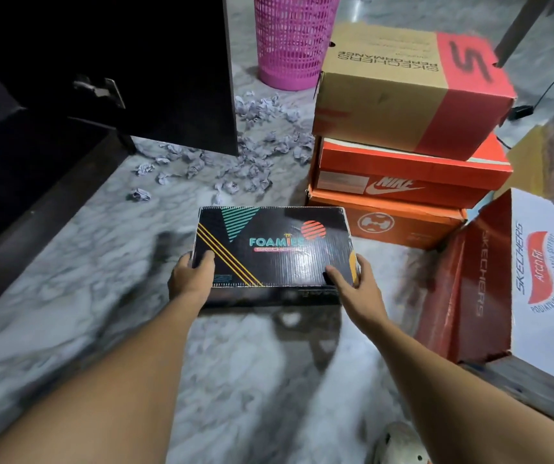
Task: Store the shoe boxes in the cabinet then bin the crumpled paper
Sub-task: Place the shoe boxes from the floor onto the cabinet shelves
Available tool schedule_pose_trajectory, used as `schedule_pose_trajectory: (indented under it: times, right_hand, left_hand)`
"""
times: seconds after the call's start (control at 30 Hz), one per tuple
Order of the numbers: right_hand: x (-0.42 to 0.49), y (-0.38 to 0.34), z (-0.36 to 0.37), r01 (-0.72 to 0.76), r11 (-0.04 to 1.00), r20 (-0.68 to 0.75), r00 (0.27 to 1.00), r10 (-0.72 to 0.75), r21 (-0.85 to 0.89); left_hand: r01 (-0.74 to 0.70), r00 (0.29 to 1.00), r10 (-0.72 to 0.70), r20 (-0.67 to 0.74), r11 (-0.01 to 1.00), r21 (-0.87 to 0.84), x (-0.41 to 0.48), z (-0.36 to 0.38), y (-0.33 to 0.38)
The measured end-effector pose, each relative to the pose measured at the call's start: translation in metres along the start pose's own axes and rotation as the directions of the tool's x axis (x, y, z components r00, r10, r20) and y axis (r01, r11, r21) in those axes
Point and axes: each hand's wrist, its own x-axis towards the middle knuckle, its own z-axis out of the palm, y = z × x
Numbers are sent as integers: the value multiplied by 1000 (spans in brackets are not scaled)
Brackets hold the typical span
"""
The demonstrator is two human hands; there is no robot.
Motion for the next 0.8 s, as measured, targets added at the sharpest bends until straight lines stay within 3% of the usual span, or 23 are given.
schedule_pose_trajectory:
  times: [0.43, 0.7, 0.8]
  right_hand:
    - [13, -60, 25, 229, 973, 171, 959, -225, -8]
    - [15, -167, 67, 394, 907, 222, 881, -418, 146]
    - [18, -227, 86, 446, 868, 269, 828, -492, 218]
  left_hand:
    - [-98, 995, 92, -37, 972, -214, 2, -68, 30]
    - [-174, 956, 104, -274, 954, -245, 3, -159, 71]
    - [-216, 938, 90, -334, 906, -364, 14, -202, 96]
